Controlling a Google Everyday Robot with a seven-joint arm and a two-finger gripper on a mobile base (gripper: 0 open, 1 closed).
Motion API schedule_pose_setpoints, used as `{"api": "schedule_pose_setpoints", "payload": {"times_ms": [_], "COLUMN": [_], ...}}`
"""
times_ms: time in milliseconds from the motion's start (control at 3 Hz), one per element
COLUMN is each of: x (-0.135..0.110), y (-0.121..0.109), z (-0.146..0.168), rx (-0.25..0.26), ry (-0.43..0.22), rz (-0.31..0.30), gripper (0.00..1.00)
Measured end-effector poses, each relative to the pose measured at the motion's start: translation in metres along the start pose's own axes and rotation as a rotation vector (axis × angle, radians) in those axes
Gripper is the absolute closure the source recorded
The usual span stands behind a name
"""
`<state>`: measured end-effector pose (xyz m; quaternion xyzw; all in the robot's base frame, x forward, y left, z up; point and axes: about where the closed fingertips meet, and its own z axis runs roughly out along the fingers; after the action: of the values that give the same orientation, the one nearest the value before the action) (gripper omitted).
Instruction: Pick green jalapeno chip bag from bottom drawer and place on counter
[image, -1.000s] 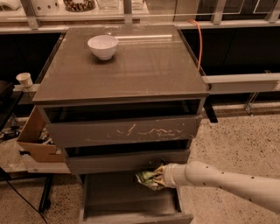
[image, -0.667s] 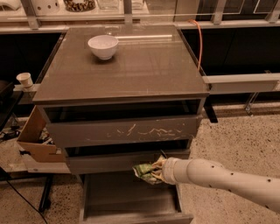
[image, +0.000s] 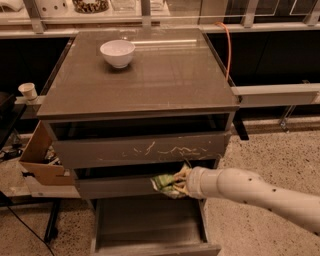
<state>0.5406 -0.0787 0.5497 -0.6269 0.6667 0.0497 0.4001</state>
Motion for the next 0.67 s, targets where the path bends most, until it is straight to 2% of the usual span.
{"api": "schedule_pose_setpoints", "payload": {"times_ms": [333,667], "x": [-0.039,-0.095], "y": [-0.030,-0.069], "z": [-0.042,-0.096], "rx": [0.009,-0.003], "ry": [-0.031,-0.043], "rz": [0.008,0.011], "gripper": [1.00,1.00]}}
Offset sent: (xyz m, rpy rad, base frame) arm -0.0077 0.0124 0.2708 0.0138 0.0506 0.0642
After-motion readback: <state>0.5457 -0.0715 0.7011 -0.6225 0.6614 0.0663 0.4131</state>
